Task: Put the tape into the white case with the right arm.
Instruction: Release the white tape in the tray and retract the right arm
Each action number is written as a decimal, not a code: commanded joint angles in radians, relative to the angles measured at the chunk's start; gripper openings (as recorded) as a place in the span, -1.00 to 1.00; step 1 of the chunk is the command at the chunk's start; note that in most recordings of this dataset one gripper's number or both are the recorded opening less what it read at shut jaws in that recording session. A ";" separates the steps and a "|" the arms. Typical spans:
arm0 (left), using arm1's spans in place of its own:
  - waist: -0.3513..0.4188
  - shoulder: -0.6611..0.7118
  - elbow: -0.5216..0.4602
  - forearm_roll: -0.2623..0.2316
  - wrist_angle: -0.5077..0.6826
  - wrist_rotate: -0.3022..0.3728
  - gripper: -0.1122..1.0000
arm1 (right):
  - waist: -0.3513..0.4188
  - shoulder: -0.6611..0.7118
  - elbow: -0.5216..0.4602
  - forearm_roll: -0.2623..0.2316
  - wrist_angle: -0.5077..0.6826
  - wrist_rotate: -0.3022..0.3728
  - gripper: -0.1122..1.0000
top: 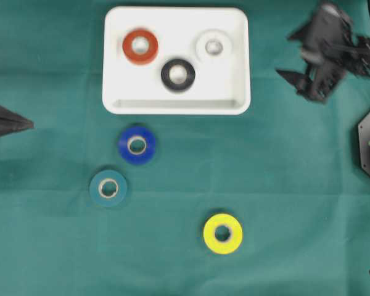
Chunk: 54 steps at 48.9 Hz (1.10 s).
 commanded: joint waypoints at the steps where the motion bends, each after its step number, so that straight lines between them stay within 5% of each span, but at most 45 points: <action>1: 0.002 0.006 -0.015 -0.002 -0.005 0.000 -0.79 | 0.002 -0.075 0.040 0.003 -0.021 0.000 0.46; 38: 0.002 0.005 -0.017 -0.002 -0.005 0.000 -0.79 | 0.003 -0.428 0.261 0.020 -0.032 0.005 0.46; 54: 0.002 0.005 -0.018 -0.002 -0.005 0.000 -0.79 | 0.060 -0.442 0.267 0.035 -0.046 0.005 0.46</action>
